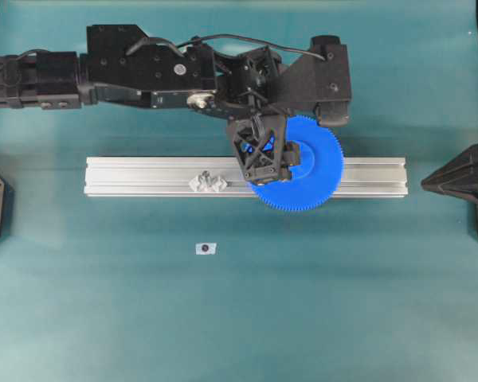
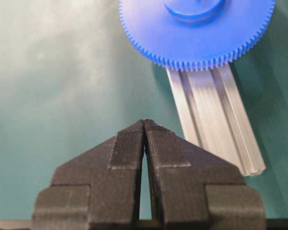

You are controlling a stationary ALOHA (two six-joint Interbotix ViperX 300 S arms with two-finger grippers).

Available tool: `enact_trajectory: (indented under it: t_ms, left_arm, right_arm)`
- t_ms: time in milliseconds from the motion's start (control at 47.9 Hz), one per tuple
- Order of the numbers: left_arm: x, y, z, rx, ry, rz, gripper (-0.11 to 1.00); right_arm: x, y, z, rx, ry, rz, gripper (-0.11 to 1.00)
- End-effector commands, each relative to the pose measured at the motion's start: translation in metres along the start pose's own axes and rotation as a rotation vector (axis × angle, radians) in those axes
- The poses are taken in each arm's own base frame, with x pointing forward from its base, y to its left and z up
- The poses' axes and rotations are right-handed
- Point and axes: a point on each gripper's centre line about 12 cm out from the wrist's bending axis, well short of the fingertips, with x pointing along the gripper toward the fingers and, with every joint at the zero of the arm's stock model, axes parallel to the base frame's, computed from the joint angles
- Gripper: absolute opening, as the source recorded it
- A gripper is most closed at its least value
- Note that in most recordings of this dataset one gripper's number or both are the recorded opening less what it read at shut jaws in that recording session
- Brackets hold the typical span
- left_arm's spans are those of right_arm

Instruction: Insert the large gear onto the shaft.

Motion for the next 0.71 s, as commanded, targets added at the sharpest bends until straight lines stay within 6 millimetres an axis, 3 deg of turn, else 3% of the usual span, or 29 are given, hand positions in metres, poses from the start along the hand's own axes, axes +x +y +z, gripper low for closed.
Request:
enact_trajectory:
  t_ms: [0, 689]
  left_arm:
    - [-0.0140, -0.0004, 0.0113, 0.002, -0.048, 0.002, 0.80]
    - [-0.0094, -0.0003, 0.0098, 0.005, -0.038, 0.003, 0.80]
  right_arm:
    - [-0.0004, 0.0015, 0.0047, 0.014, -0.010, 0.004, 0.08]
    - [0.0001, 0.0010, 0.0036, 0.012, -0.007, 0.002, 0.08]
